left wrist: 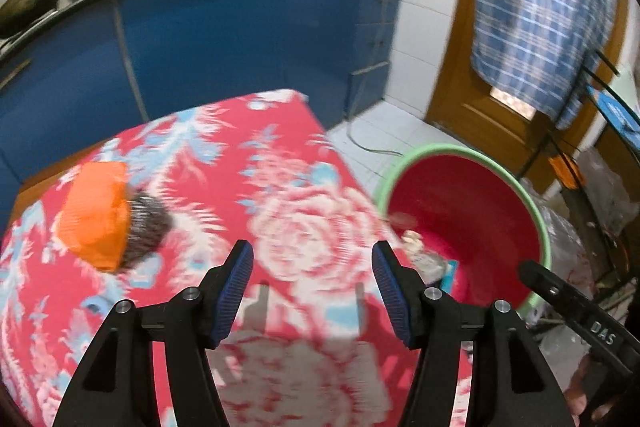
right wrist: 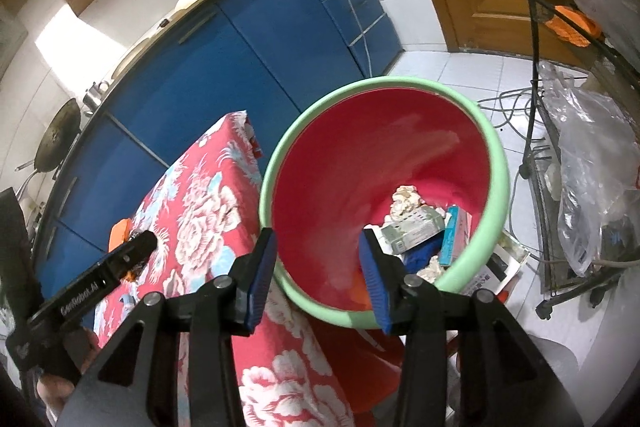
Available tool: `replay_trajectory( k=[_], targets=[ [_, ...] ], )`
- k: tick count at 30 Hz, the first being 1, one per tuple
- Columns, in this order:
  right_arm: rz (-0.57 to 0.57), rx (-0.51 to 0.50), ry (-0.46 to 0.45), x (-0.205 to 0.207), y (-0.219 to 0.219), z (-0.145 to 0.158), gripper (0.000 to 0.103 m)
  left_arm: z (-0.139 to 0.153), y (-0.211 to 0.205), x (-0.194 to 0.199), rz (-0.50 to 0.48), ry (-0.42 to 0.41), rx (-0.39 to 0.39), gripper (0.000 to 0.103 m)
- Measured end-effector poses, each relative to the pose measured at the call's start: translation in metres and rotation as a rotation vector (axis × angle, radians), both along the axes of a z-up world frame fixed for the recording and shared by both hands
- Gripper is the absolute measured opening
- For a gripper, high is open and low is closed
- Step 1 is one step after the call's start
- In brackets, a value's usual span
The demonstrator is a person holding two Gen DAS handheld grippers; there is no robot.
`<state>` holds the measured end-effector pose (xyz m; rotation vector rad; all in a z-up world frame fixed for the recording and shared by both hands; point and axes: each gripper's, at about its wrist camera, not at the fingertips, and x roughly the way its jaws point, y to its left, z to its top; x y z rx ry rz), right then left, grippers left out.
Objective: Collect trash
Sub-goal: 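Move the left gripper to the orange mesh bag and grasp it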
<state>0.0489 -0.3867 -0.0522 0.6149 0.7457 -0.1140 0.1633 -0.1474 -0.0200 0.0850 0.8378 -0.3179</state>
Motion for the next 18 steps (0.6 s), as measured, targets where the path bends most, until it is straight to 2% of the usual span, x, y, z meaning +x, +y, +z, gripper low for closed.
replay_trajectory(
  k=[7,18],
  targets=[
    [0.039,-0.012,-0.015,0.007,0.020,0.012,0.046,0.011,0.055,0.018,0.127,-0.025,0.015,0.064],
    [0.087,-0.027,-0.019,0.016,0.050,0.024,0.050,0.014,0.131,0.056,0.263,-0.034,0.066,0.064]
  ],
)
